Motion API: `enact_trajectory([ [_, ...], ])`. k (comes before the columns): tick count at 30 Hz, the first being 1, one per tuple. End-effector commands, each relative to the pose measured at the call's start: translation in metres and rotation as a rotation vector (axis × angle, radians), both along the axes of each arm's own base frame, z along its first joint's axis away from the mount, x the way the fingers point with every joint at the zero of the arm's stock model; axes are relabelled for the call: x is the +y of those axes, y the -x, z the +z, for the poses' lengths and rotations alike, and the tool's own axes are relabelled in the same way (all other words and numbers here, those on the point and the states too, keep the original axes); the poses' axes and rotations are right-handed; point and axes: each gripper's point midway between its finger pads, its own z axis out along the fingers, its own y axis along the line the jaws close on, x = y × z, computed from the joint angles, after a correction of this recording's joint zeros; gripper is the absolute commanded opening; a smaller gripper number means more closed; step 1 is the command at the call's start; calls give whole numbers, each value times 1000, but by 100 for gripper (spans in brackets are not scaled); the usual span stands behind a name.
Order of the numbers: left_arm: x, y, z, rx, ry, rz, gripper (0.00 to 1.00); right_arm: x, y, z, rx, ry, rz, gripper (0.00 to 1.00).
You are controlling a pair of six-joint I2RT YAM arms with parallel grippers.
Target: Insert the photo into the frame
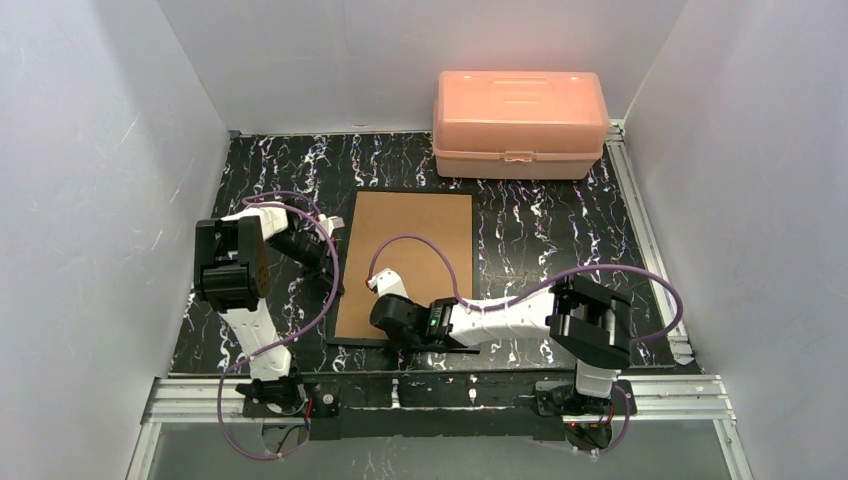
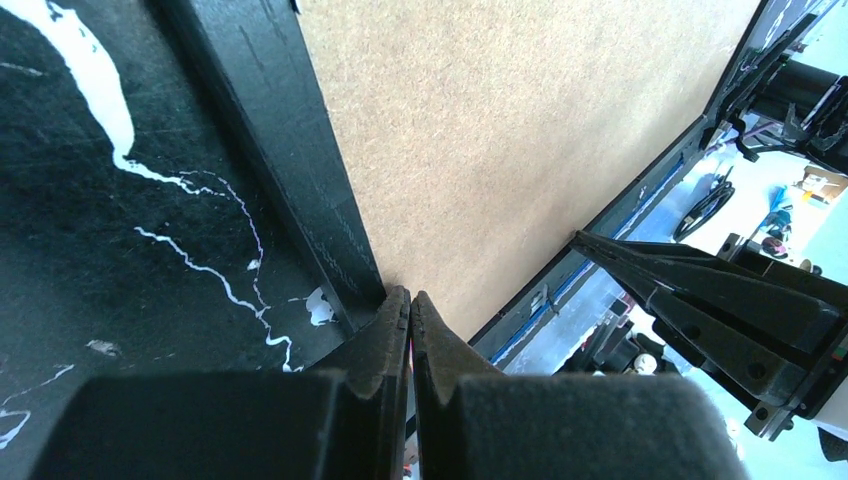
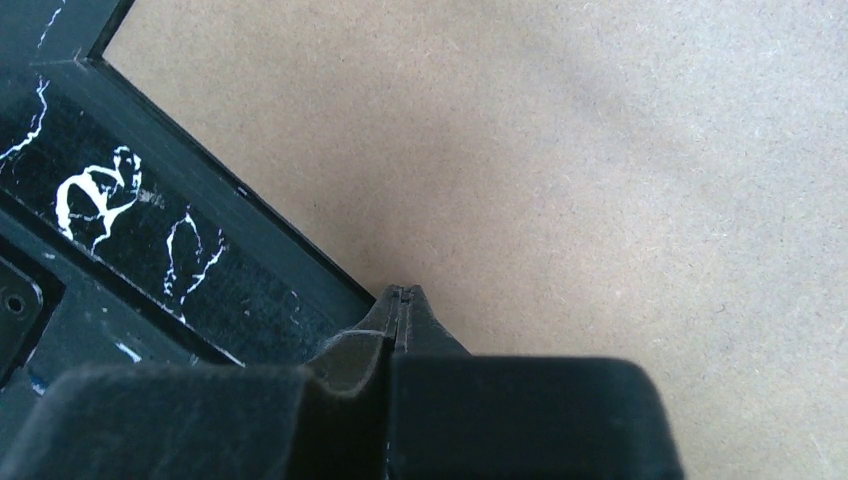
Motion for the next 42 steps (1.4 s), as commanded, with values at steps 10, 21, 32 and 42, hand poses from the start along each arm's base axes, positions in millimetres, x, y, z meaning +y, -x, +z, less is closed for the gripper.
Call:
enact_trajectory([
  [10, 2, -20, 58, -100, 35, 16, 0, 11, -27, 111, -101, -161, -20, 27],
  [21, 14, -10, 43, -72, 9, -14, 0, -109, -80, 96, -61, -98, -375, 64],
  [32, 12, -17, 33, -35, 31, 11, 0, -171, -96, 69, 196, -230, -463, 62],
  [42, 10, -23, 27, -21, 43, 32, 0, -174, -88, 45, 426, -418, -440, 58],
])
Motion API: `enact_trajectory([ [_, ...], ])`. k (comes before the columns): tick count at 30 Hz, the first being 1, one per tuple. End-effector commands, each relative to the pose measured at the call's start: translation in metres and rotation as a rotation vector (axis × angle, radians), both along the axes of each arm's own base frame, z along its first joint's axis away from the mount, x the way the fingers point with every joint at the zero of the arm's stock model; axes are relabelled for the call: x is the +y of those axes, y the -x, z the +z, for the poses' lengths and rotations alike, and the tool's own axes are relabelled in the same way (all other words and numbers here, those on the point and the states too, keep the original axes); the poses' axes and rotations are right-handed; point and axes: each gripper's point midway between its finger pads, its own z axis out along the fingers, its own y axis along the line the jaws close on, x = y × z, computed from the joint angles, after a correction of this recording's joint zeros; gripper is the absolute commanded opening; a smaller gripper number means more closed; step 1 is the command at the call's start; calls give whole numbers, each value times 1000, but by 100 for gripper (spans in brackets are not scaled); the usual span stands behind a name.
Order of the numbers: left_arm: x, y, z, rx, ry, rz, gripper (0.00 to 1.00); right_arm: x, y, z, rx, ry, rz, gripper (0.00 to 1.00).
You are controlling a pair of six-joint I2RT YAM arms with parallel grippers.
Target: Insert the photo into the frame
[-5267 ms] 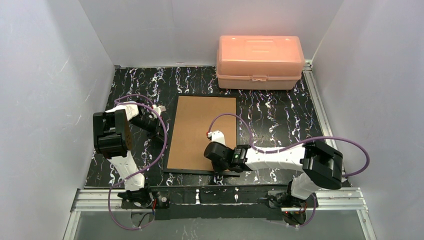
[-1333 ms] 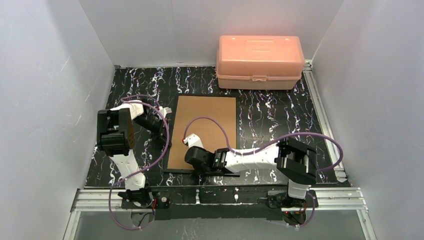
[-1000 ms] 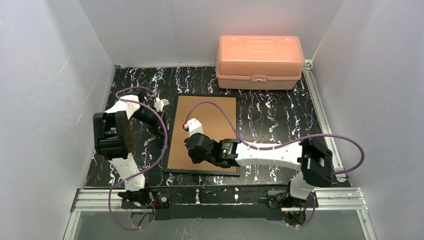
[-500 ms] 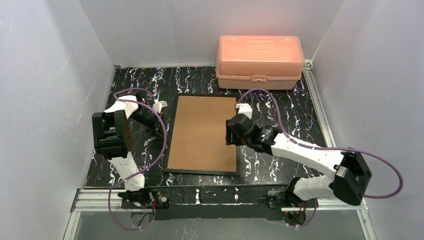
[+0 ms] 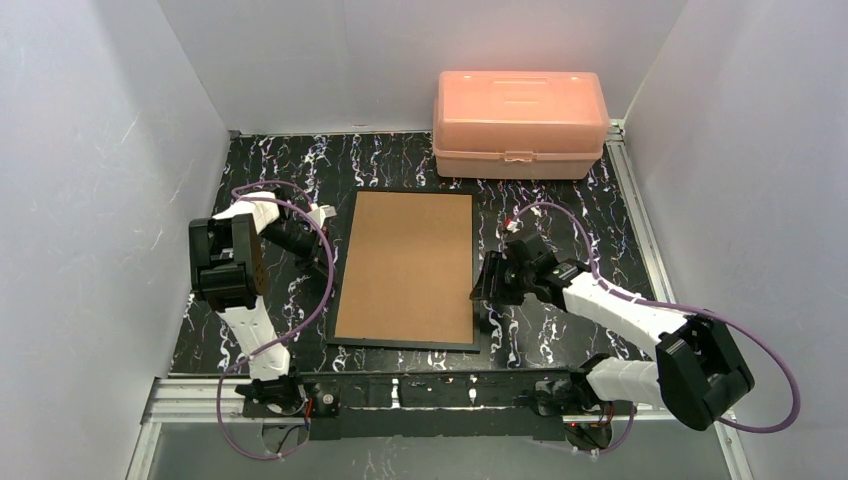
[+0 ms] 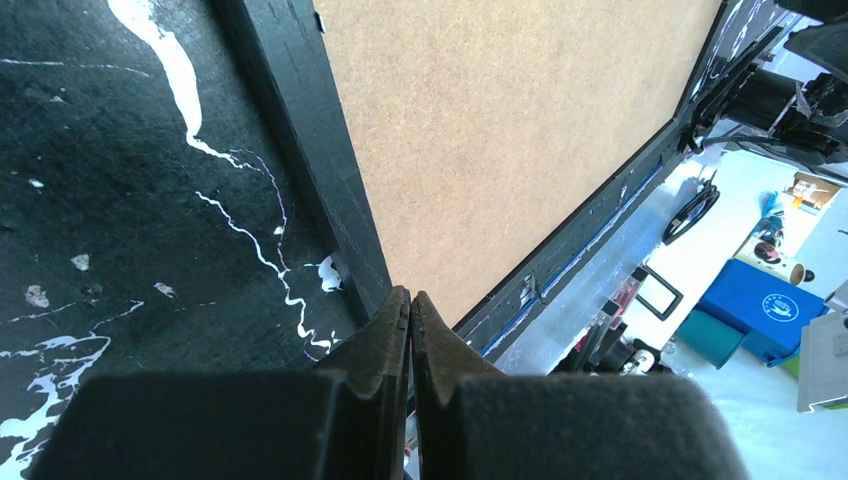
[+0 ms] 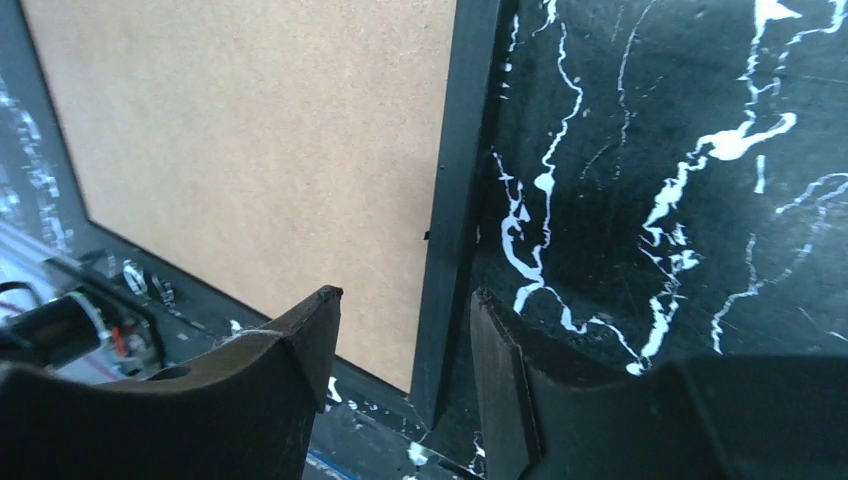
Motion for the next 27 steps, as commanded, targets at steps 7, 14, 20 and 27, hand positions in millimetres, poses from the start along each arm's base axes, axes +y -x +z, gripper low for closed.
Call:
enact_trajectory([
  [7, -1, -10, -2, -2, 13, 30, 0, 20, -3, 10, 65, -310, 13, 52],
  [14, -2, -8, -7, 1, 13, 32, 0, 25, -6, 10, 71, -342, 10, 51],
  [20, -3, -8, -10, 2, 23, 32, 0, 25, -10, -2, 91, -314, -3, 49],
  [27, -2, -6, -9, -7, 17, 26, 0, 21, -8, -17, 113, -283, -13, 46],
])
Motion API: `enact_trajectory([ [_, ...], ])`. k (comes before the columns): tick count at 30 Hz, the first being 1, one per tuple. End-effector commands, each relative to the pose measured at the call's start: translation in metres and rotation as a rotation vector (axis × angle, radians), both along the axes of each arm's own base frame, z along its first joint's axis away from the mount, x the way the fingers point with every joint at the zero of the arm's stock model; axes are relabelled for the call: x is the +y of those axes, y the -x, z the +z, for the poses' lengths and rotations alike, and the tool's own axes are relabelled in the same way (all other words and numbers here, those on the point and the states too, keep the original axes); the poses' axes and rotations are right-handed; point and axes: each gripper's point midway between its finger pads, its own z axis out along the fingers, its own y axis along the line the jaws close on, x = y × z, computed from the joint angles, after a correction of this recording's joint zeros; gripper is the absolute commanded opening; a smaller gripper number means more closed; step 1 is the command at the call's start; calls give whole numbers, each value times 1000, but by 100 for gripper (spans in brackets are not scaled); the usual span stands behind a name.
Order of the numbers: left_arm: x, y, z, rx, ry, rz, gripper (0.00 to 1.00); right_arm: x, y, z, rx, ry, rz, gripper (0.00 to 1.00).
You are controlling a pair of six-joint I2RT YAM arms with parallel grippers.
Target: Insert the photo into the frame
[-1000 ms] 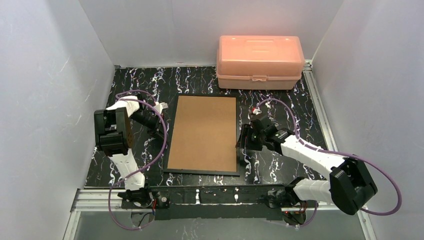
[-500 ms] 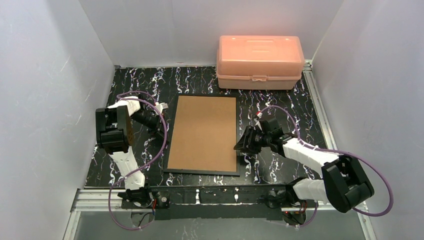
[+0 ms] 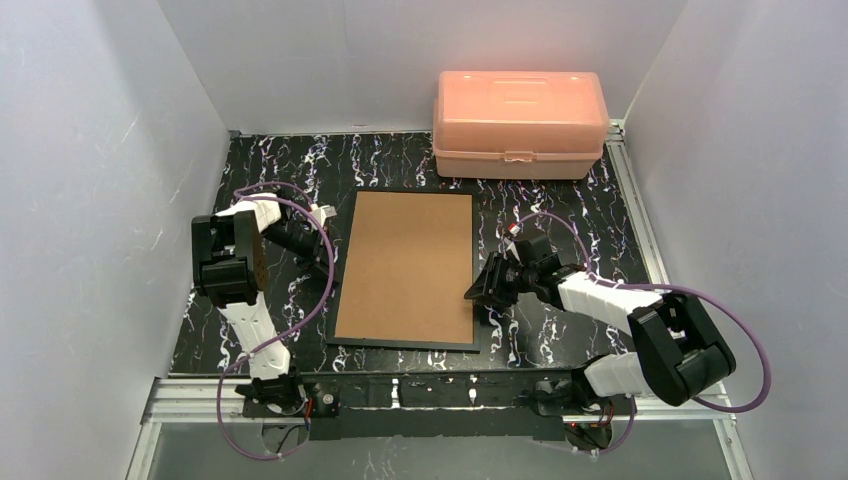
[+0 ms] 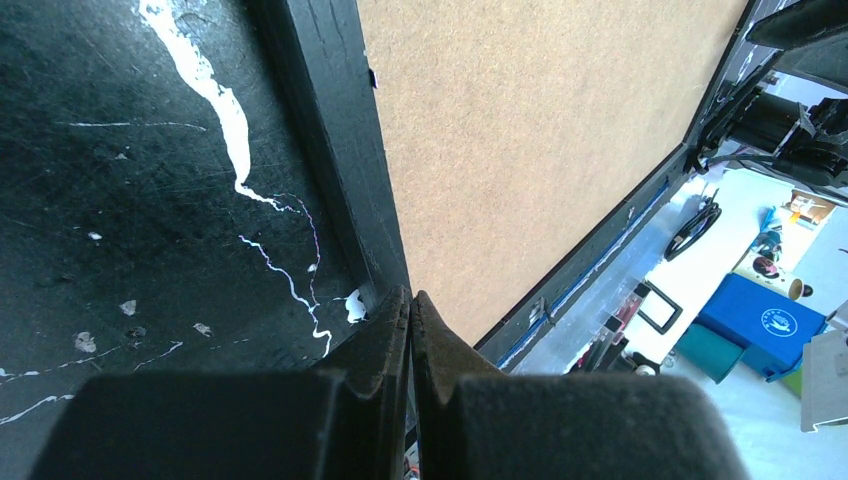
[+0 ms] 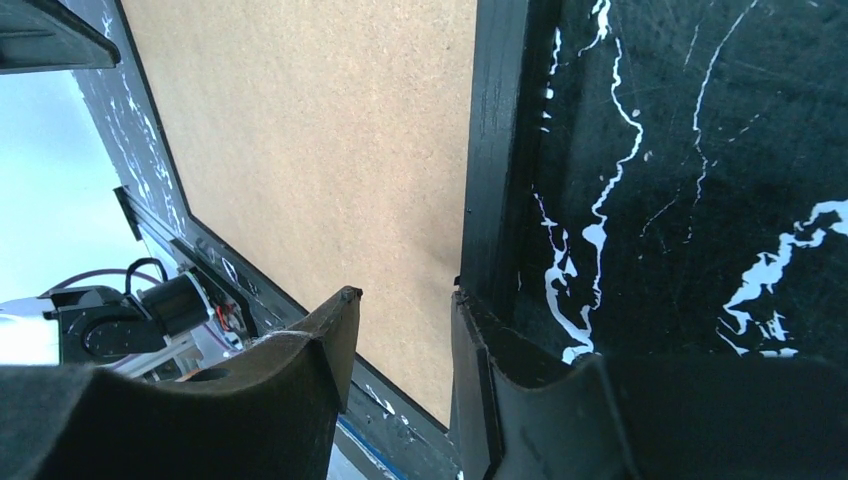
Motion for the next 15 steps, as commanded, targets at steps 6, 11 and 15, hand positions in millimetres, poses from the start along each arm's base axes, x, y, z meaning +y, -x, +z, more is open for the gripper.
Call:
enact_trajectory([
  [6, -1, 5, 3, -1, 10, -3, 0, -2, 2, -8, -7, 1, 1, 46],
  [11, -1, 4, 1, 3, 6, 0, 0, -3, 1, -14, -3, 12, 3, 45],
  [15, -1, 5, 0, 3, 1, -4, 0, -1, -2, -17, 0, 16, 6, 44],
])
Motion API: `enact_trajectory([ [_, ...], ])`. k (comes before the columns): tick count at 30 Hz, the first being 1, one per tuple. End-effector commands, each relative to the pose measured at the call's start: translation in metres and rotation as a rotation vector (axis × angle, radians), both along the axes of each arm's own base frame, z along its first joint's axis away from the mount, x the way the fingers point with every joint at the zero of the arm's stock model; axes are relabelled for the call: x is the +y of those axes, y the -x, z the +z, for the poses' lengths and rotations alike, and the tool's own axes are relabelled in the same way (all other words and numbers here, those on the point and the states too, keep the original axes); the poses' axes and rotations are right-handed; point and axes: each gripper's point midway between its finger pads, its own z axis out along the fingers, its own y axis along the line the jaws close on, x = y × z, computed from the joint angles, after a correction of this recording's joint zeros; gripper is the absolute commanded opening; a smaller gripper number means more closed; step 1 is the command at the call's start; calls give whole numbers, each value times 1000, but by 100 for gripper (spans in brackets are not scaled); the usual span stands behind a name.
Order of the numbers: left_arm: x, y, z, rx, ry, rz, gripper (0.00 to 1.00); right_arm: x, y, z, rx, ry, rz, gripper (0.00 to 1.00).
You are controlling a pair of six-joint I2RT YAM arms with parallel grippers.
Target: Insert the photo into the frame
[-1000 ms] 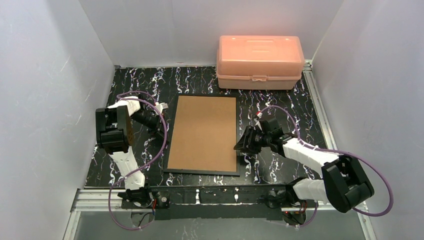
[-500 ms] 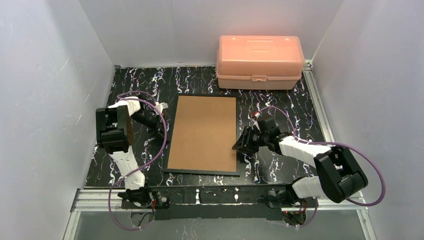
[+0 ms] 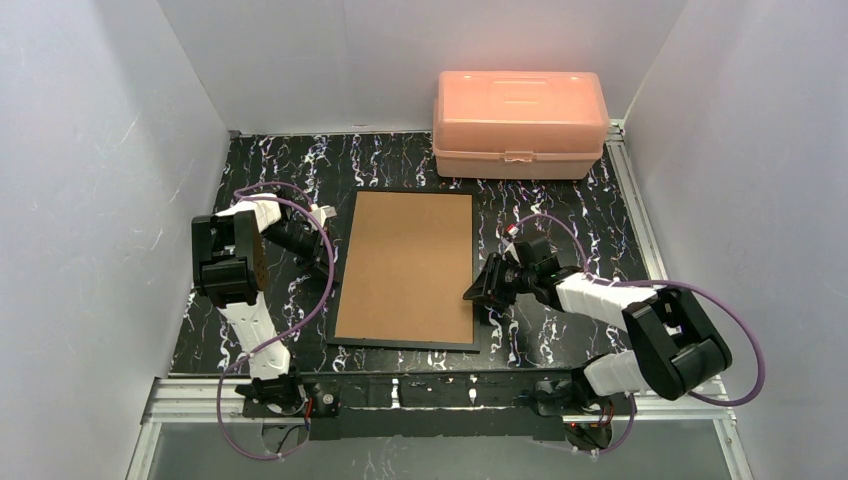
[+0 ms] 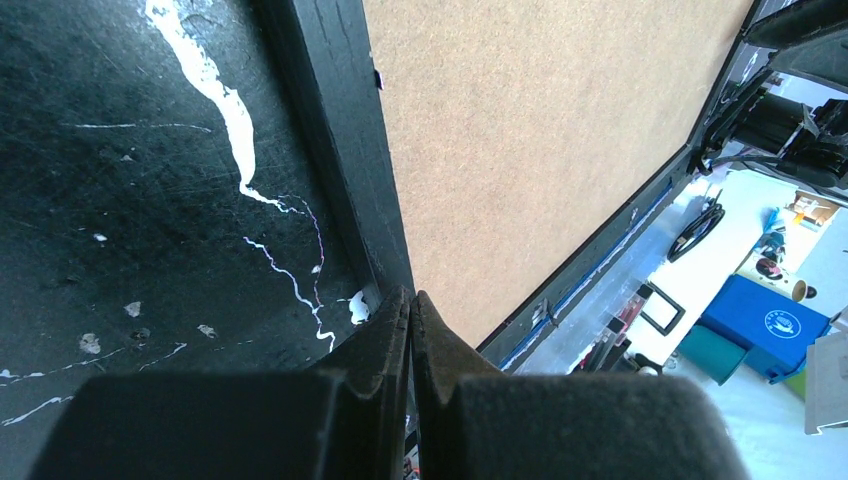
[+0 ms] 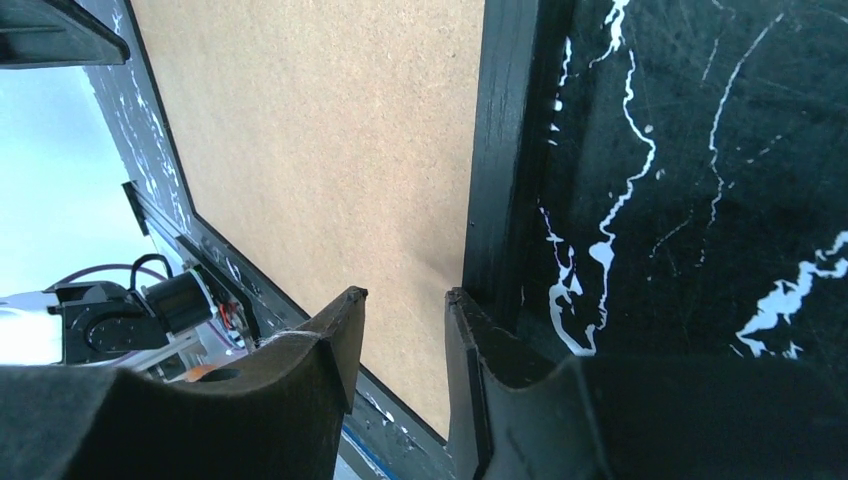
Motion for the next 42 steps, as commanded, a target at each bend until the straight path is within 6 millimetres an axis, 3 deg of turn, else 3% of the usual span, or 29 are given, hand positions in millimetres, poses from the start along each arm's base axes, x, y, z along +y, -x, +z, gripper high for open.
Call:
enact_trajectory([
  [1, -2, 5, 2, 5, 5, -4, 0, -3, -1, -13, 9, 30, 1, 44],
  [14, -6, 6, -1, 2, 0, -20, 0, -3, 6, -27, 55, 24, 5, 41],
  [27, -7, 6, -15, 26, -15, -28, 0, -6, 9, -39, 89, 61, 16, 37],
  [30, -8, 4, -5, 29, 9, -20, 0, -8, 11, -40, 91, 75, 18, 36],
  [35, 4, -11, 35, -58, 7, 7, 0, -12, 13, -41, 92, 92, 14, 36],
  [38, 19, -16, 43, -94, -50, 9, 9, -12, 13, -41, 90, 91, 12, 35],
  [42, 28, -9, 24, -63, -101, -3, 20, -12, 12, -40, 86, 87, 9, 35],
])
